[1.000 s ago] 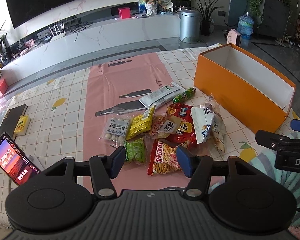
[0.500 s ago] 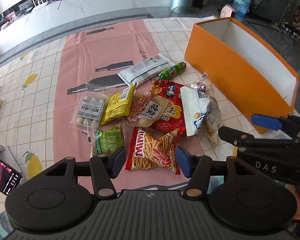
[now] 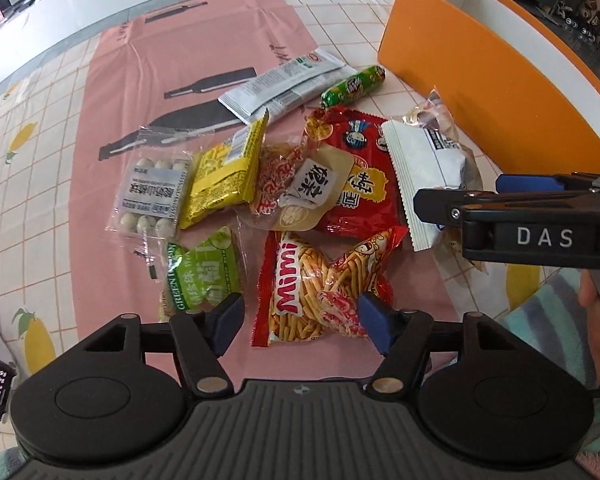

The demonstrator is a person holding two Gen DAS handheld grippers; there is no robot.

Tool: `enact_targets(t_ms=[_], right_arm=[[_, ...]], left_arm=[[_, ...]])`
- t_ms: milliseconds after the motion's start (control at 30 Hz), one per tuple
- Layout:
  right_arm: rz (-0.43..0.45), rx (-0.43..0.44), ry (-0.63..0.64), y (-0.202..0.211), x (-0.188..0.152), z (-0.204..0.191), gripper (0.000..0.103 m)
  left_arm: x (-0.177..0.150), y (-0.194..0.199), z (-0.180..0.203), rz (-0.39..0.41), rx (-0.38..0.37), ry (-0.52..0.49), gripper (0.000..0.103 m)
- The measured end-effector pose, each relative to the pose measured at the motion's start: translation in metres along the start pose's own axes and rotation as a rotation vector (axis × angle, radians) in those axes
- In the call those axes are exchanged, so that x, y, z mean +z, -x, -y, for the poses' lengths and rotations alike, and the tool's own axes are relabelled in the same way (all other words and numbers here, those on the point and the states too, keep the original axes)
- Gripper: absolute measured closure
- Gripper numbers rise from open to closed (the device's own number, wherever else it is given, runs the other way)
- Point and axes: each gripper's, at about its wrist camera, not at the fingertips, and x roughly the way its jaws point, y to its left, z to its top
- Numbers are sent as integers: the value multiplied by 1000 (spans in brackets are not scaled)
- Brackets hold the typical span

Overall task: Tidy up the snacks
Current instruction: 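Grasp the red Mimi bag with the left tool while the right tool grasps the white chip bag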

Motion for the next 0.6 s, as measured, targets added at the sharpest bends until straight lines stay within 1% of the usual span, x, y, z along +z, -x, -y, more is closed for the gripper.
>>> enact_targets(t_ms=[100,200,267,333,433,500,533,567,600], right_arm=[[-29,-16,-9,-11,2,2,16],[-54,-15,-33,-20,5,5,16],[-60,-16,-30,-24,5,4,17],[-57,-28,-15,-25,5,1,20],[-49,-33,1,-26,5,-1,22],[-48,-34,7,-26,5,-1,23],[-47,-43,14,-27,5,-1,27],[-47,-48,16,-27,4,-1,28],[-54,-59,13,-28,3,0,37]], left_arm=[[1,-8,-2,-13,-35,14,23],[3,-15,-3,-23,-51,17,19],[4,-18,-3,-24,-54,21,15],[6,-20,-5,-30,-68,28,15],[6,-23,-7,-33,-79,41,14],[7,-25,-6,-35,-80,47,11],[7,-26,-5,-36,-79,49,9],[7,-29,-5,-43,-84,49,10],[7,-32,-4,-56,-91,51,10]])
